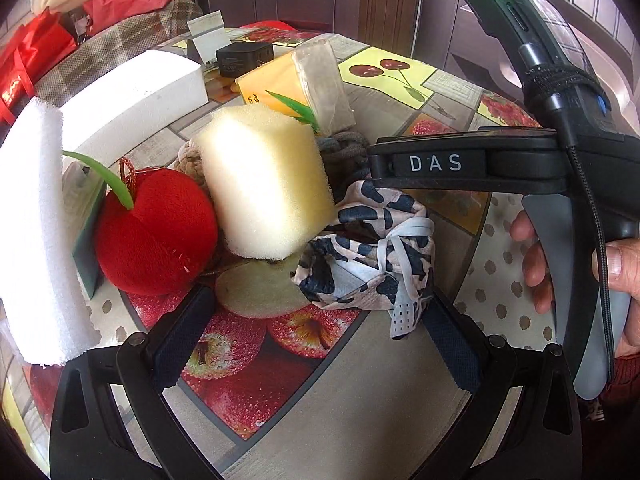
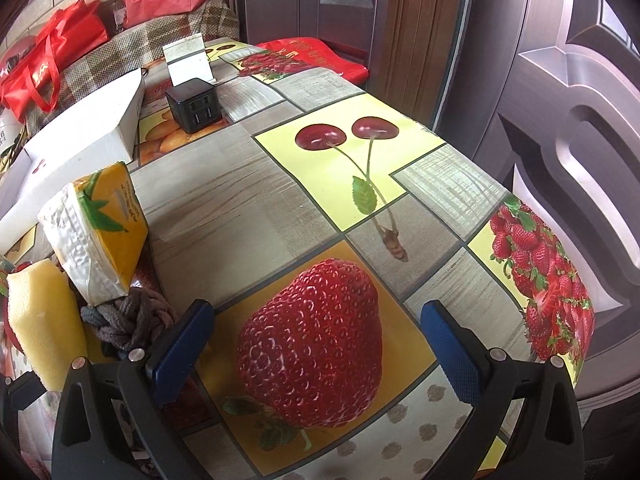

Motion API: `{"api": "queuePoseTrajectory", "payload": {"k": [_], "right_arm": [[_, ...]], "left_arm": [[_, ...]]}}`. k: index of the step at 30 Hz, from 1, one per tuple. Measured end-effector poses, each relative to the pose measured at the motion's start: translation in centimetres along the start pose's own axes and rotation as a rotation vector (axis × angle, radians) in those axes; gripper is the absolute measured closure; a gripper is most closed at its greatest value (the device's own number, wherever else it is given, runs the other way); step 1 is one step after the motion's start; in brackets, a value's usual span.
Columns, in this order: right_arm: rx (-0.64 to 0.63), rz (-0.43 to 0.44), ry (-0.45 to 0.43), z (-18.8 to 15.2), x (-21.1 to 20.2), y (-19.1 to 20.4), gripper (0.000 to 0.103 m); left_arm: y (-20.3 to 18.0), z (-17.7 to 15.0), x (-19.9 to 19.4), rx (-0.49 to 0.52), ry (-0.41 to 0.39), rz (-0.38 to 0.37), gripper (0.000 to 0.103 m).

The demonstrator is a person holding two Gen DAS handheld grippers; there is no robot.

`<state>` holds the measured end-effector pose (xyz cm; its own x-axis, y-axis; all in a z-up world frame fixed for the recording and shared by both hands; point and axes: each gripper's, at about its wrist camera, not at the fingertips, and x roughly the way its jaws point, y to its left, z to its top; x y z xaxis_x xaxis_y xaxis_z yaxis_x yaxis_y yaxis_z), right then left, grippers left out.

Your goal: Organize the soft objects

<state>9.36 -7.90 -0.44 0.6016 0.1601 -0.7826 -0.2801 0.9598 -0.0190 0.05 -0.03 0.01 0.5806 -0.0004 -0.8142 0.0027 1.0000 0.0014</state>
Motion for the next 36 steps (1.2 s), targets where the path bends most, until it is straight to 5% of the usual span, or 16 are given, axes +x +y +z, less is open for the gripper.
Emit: {"api": "queuePoseTrajectory", "payload": {"k": [36], "right_arm": [[-0.006,0.010,0.001,0.09,0.02,0.07,0.000]], "left_arm": [[0.00,0.00,0.00,0.000,0.000,0.000,0.001]]}}
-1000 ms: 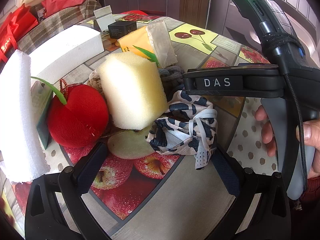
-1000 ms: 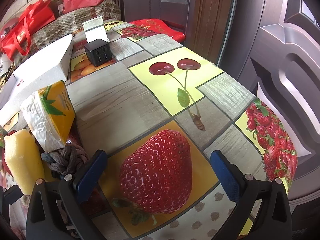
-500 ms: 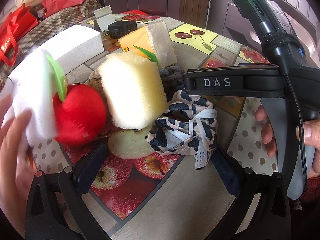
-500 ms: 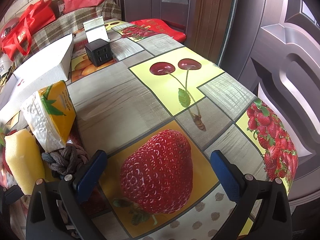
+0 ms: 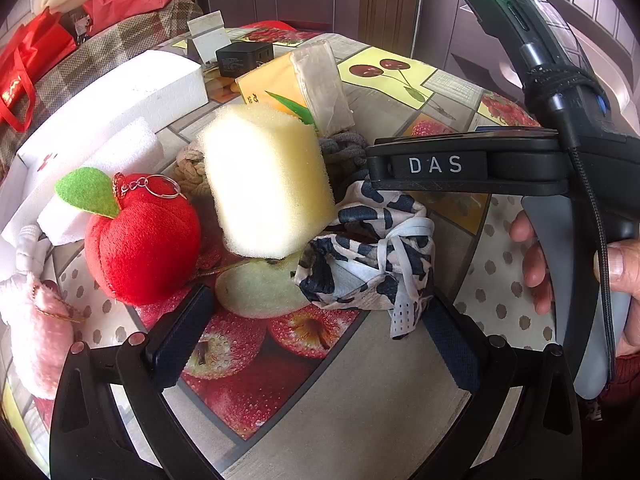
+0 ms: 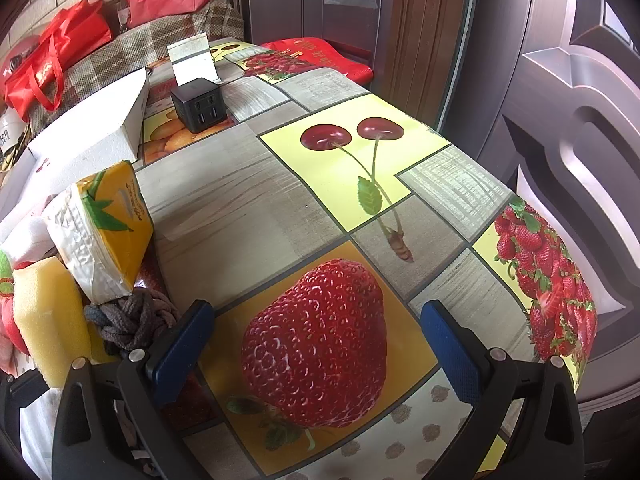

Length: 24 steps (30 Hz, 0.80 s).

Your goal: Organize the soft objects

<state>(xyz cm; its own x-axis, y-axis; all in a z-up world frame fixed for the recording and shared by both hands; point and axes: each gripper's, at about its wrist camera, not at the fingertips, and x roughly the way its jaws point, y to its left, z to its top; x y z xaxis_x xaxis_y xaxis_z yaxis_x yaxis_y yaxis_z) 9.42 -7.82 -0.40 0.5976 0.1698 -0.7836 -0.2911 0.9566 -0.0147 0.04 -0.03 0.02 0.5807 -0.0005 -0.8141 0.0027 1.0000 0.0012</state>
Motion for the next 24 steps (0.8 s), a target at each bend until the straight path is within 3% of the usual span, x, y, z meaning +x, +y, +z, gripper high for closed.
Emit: {"api": "queuePoseTrajectory", "payload": {"k": [6,12,15,18,21,24], "right_arm": [[0.031,0.044,-0.021,-0.1,-0.4,-0.6,0.000],[0.178,0.269,-0.212,-0.4,-3.9,-4.0,0.000],[0.095,0.352,-0.347,-0.3,-6.5,-4.0,0.000],[0.002,0.445,-0.388,-0.6,-7.8,-3.6,0.000],[-0.139,0.499,-0.353,-0.8,-8.1,-2.3,0.000],[-0.266,0.539,-0.295,-2.1,-8.3,-0.4,0.000]], "left_arm": [[0.2,0.0,-0.1,0.001,0.000,0.002,0.001],[0.0,0.0,0.1,0.010,0.000,-0.008,0.001],[0.3,-1.0,-1.4,0.010,-0.020,-0.047,0.001],[1.7,-3.1,-5.6,-0.039,-0.140,-0.082,0.001],[4.6,-5.4,-9.6,-0.065,-0.257,0.013,0.000],[8.1,-6.5,-10.5,-0.109,-0.271,0.150,0.000]]}}
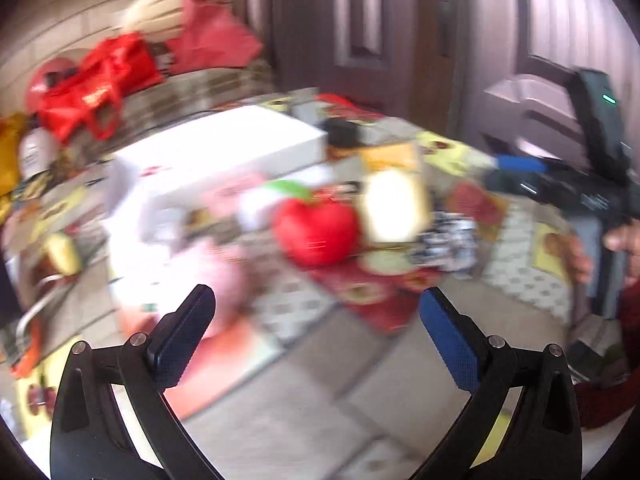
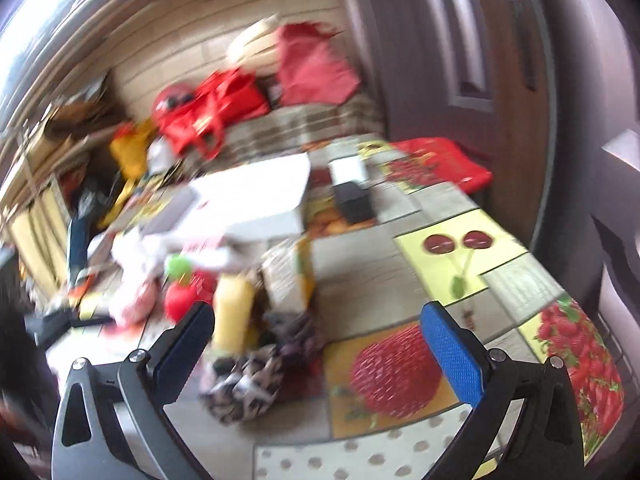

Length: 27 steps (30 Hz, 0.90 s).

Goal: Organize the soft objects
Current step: 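Grasp the pink fluffy plush with the left tool while the right tool grasps the patterned scarf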

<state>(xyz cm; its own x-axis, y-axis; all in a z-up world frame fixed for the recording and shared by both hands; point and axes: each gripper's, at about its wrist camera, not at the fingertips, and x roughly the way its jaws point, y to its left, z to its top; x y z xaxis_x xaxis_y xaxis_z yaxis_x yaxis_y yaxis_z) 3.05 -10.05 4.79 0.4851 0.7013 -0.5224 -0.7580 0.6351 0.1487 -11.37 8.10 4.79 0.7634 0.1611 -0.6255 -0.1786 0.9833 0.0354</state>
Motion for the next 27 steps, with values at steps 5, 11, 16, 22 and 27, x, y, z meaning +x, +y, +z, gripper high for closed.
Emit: {"api": "queuePoseTrajectory", "payload": {"k": [5,11,16,22,27], "right_arm": [[-0.168,0.016,0.152,-1.6,2.6,3.5,0.005],[-0.162,0.017,0.316,-2.5,6.4,3.6,0.033],[-0.237,0.013,0.312,-2.5,5.8,4.4,0.065],[-0.258,0.204,0.285,-2.8,2.1,5.6,0.070],[-0.049,0.306,0.105,0.3,1.1,5.6,0.070]], "left_arm": [[5.3,-0.4,2.6,-0.104,0.106,0.112,0.000],[5.4,0.1,5.4,-0.087,0.162,0.095,0.003],[5.1,1.1,7.2,-0.033,0.177,0.092,0.048],[4.5,0.1,3.8,-0.058,0.068,0.083,0.051],[5.6,0.0,-0.4,-0.195,-0.168,0.254,0.050]]}}
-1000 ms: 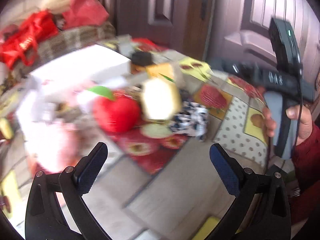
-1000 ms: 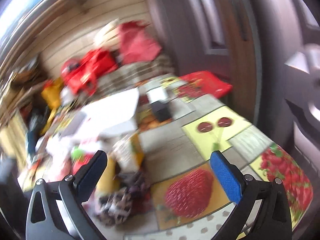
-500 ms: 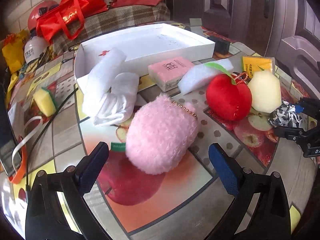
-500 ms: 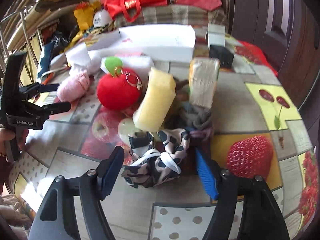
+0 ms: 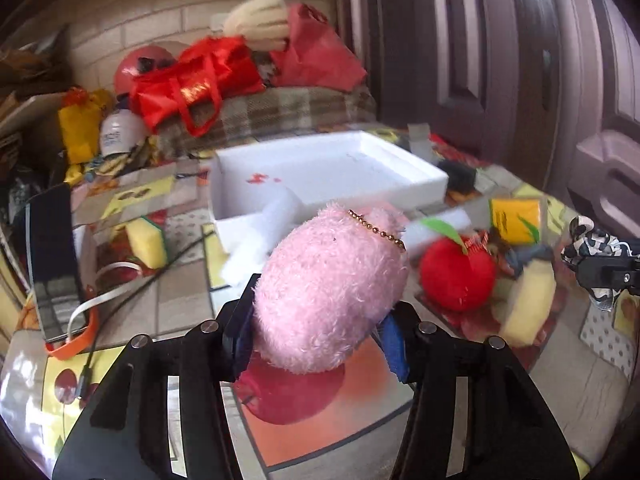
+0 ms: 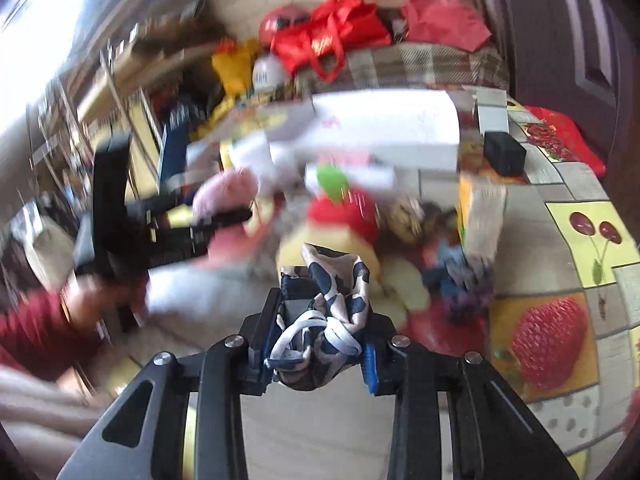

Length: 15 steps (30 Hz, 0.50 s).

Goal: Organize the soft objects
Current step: 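Grasp the pink fluffy plush with the left tool while the right tool grasps the patterned scarf, then carry the plush and scarf into the white box and open both tools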

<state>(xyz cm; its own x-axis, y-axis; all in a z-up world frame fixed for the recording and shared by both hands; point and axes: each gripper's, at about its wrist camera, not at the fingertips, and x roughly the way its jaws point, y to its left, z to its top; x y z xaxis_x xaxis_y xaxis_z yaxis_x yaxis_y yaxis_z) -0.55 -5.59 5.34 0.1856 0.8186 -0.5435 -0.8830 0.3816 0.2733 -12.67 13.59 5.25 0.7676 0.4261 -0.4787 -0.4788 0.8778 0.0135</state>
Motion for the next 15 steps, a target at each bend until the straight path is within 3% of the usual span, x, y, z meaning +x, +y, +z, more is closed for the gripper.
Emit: {"api": "queuePoseTrajectory", "payload": {"k": [3,6,11,15], "right_arm": [[0.036,-0.018,-0.150,1.3,0.3,1.0,0.069],[0.043,0.058,-0.211,3.3,3.5,3.5,0.069],[-0.050,0.079,-0.179,5.0,10.7,7.9,0.069],[-0.047,0.100,-0.107,6.2,16.4,8.4,0.069]], "left_arm": [[1.8,0.2,-0.8,-0.090,-0.070,0.075,0.050],[3.1,0.2,-1.1,-0.138,-0.106,0.122,0.050],[5.4,-0.1,-1.6,-0.221,-0.134,0.196,0.050],[7.3,-0.3,-1.6,-0.291,-0.134,0.223,0.050]]}}
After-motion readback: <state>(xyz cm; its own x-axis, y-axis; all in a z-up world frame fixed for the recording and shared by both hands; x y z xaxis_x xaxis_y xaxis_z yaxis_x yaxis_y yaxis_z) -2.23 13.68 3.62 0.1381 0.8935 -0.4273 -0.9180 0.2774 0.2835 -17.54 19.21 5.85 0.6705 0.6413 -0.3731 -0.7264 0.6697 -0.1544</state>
